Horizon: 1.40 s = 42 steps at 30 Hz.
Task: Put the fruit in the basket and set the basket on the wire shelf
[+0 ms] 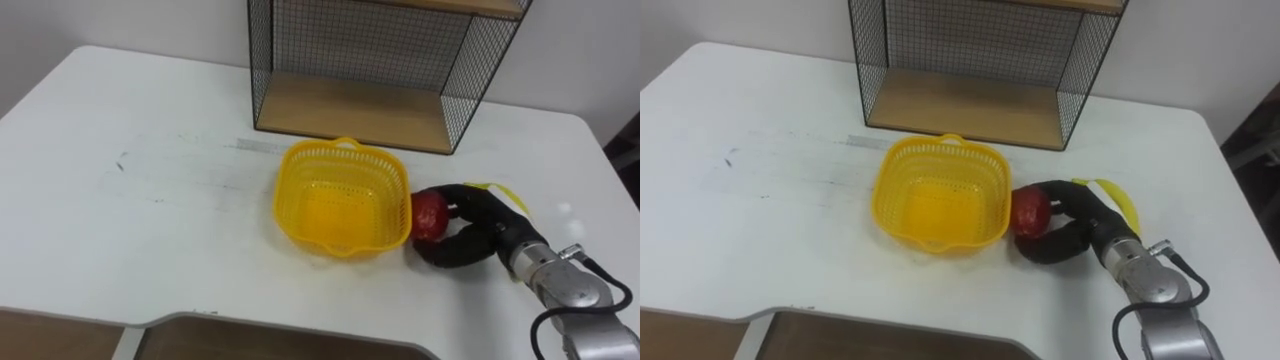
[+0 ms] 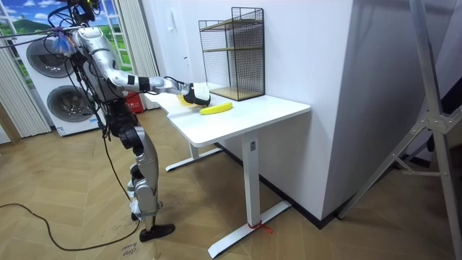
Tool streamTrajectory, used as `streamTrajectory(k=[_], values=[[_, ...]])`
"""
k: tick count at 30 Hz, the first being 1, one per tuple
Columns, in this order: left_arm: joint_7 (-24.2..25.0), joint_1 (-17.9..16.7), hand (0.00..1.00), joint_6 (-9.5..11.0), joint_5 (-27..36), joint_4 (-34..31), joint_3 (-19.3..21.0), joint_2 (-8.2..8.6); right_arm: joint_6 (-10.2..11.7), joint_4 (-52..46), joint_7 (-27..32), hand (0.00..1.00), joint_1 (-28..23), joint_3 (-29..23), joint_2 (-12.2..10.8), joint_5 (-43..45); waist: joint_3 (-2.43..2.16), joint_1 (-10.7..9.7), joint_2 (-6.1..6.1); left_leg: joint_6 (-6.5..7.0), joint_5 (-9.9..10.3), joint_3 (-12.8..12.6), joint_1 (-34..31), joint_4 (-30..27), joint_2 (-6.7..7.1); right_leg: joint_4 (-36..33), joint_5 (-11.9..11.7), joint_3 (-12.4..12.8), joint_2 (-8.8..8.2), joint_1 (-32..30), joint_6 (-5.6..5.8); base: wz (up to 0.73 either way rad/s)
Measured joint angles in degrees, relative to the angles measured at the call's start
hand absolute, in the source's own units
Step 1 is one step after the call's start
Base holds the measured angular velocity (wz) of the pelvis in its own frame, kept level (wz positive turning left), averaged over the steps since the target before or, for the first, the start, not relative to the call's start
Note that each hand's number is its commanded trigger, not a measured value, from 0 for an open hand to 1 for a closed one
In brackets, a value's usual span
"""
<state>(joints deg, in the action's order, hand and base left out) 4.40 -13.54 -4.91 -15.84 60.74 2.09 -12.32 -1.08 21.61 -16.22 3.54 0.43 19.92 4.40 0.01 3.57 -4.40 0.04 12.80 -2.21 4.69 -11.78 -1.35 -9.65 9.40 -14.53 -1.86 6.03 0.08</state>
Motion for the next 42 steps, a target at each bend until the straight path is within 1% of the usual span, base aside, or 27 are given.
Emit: streamTrajectory(k=[8,12,16,20,22,24,26,30,34,37,42], values=[[0.0,0.08,0.0,0.28,0.05,0.0,0.12,-0.44,1.8,0.83,0.31,1.0,0.0,0.0,0.0,-0.52,0.27,-0.33,-0.47,0.02,-0.02,-0.02,0.03,-0.05,0.01,0.11,0.04,0.03,-0.02,-0.13,0.07,0.0],[0.0,0.08,0.0,0.33,-0.08,-0.13,0.25,-0.43,2.18,1.05,0.52,1.0,-0.01,-0.04,0.0,-0.61,0.35,-0.38,-0.65,0.02,-0.01,-0.02,-0.11,-0.12,0.01,0.23,0.06,0.0,-0.07,-0.13,0.09,0.0],[0.04,0.17,0.0,0.38,-0.08,-0.2,2.26,-0.31,2.17,1.06,0.57,1.0,-0.01,-1.18,0.01,-0.67,0.33,-0.39,-0.6,0.02,-0.01,-0.15,-0.18,-0.03,0.02,0.63,0.04,0.08,-0.07,-0.15,0.11,0.0],[0.04,0.15,0.0,0.38,-0.1,-0.69,2.49,-0.25,2.17,1.05,0.82,1.0,-0.01,-4.24,0.19,-0.91,0.05,-0.38,-0.13,0.02,-0.01,-0.15,-0.15,0.09,0.03,0.64,0.04,0.04,-0.05,-0.15,0.12,0.0],[0.03,0.06,0.0,0.4,-0.1,-1.13,2.52,-0.14,2.17,1.05,1.33,1.0,-0.01,-5.62,0.33,-1.82,-0.18,-0.36,0.62,0.02,-0.01,-0.27,0.0,0.11,0.0,0.61,0.04,0.1,-0.03,-0.15,0.12,-0.02],[0.02,0.1,0.0,0.4,-0.16,-1.24,2.78,-0.13,2.17,1.05,1.78,1.0,-0.01,-6.3,0.42,-2.37,-0.25,-0.37,1.01,0.01,-0.02,-0.27,0.0,0.11,-0.04,0.59,0.04,0.07,0.01,-0.15,0.12,0.0],[-0.14,0.13,0.0,0.41,-0.12,-1.77,3.98,-0.08,2.17,1.05,2.52,1.0,-0.01,-6.3,0.68,-2.39,-0.21,-0.51,1.15,0.0,-0.03,-0.27,0.01,0.11,-0.07,0.59,0.03,0.07,0.04,-0.15,0.11,0.0],[-0.39,0.07,0.0,0.4,-0.09,-1.8,4.46,-0.07,2.17,1.03,3.02,1.0,-0.01,-6.29,0.76,-2.36,-0.09,-0.53,0.79,0.0,-0.02,-0.49,0.09,0.1,-0.03,0.48,0.04,0.24,-0.04,-0.16,0.11,0.0],[-0.39,-0.03,0.0,0.38,-0.09,-1.8,4.47,-0.07,2.12,-0.22,3.09,1.0,-0.01,-6.25,0.75,-2.34,0.03,-0.26,0.0,0.01,-0.03,-0.63,0.06,0.04,-0.03,-0.04,0.07,0.37,-0.08,-0.43,0.15,0.0],[-0.39,-0.42,0.0,0.34,-0.1,-1.79,4.47,-0.05,2.11,-1.4,3.09,1.0,0.0,-6.25,0.75,-2.34,-0.09,0.05,-0.39,0.01,-0.03,-0.61,0.1,0.01,-0.05,-0.05,0.06,0.37,-0.03,-0.36,0.14,0.0],[-0.39,-0.72,0.0,0.36,-0.09,-1.77,4.46,0.05,2.13,-2.54,3.07,1.0,0.01,-6.24,0.75,-2.34,0.09,0.17,-0.36,0.01,-0.03,-0.54,0.13,0.0,-0.05,-0.05,0.06,0.27,-0.03,-0.26,0.13,0.0]])
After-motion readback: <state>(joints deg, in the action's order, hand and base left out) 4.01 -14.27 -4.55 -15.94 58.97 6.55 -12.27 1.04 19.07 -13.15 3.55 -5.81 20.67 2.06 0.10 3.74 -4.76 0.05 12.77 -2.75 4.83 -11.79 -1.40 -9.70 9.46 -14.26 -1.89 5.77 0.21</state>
